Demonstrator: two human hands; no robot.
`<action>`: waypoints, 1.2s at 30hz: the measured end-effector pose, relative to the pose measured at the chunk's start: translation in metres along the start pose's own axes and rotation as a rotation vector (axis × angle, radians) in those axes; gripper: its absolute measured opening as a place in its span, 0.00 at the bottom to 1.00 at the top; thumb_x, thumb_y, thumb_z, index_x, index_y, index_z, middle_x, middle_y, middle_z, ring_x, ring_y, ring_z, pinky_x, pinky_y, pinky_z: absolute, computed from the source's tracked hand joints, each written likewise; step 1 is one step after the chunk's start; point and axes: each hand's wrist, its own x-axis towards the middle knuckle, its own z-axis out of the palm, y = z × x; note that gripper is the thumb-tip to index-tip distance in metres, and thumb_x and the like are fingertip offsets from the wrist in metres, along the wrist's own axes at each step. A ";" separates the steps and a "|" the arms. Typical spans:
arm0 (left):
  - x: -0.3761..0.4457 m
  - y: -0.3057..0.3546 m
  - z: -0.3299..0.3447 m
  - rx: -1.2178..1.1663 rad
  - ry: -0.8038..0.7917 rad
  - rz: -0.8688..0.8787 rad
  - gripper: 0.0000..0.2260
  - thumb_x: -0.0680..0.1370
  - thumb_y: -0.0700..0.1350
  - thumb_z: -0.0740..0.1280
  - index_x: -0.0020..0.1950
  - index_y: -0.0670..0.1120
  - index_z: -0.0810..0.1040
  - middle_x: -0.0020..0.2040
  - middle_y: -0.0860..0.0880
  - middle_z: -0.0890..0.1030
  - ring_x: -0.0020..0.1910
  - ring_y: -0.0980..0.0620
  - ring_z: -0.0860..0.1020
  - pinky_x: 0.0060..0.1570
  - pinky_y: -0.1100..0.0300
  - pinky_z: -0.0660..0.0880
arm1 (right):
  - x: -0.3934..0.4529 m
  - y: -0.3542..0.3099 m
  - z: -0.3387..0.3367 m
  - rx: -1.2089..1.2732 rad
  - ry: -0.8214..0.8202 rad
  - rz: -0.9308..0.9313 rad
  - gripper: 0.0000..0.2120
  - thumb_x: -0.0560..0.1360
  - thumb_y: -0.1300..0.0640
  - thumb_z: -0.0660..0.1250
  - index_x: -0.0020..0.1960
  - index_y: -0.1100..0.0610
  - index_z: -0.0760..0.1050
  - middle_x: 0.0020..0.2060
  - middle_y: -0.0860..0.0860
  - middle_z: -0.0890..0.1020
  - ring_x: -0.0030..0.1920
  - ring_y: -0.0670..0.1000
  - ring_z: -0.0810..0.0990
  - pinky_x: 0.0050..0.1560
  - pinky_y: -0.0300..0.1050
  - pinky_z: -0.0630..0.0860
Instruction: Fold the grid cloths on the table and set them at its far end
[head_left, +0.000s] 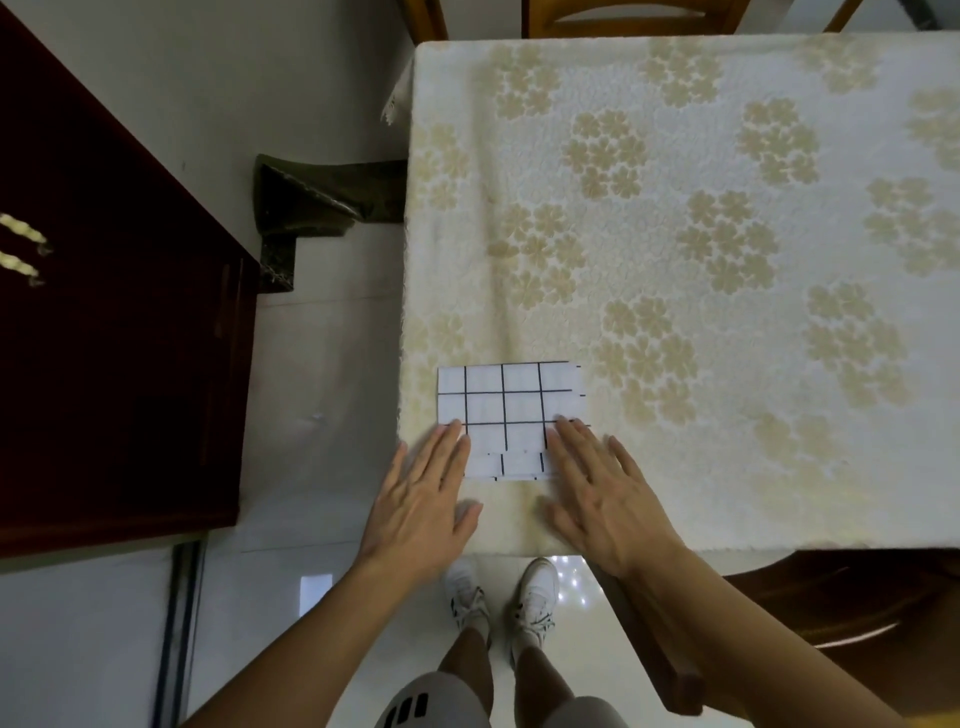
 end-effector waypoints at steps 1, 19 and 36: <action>0.000 0.000 0.001 -0.001 -0.016 -0.008 0.33 0.81 0.60 0.50 0.81 0.45 0.48 0.82 0.48 0.46 0.81 0.49 0.43 0.78 0.43 0.52 | 0.000 -0.002 0.004 -0.003 -0.021 0.017 0.34 0.81 0.39 0.48 0.81 0.56 0.48 0.80 0.53 0.49 0.80 0.51 0.47 0.78 0.56 0.52; -0.021 0.014 0.008 -0.020 -0.029 -0.019 0.32 0.80 0.60 0.40 0.80 0.46 0.45 0.81 0.48 0.44 0.80 0.49 0.42 0.78 0.43 0.47 | -0.020 -0.018 0.001 -0.020 -0.076 0.080 0.32 0.81 0.40 0.46 0.78 0.59 0.58 0.78 0.56 0.58 0.78 0.55 0.58 0.74 0.62 0.61; -0.048 0.039 0.024 -0.002 0.042 -0.051 0.33 0.80 0.60 0.55 0.79 0.42 0.59 0.80 0.44 0.58 0.79 0.45 0.58 0.72 0.42 0.54 | -0.041 -0.035 -0.011 -0.029 -0.116 0.131 0.35 0.80 0.38 0.53 0.78 0.60 0.59 0.77 0.58 0.61 0.76 0.57 0.62 0.69 0.60 0.66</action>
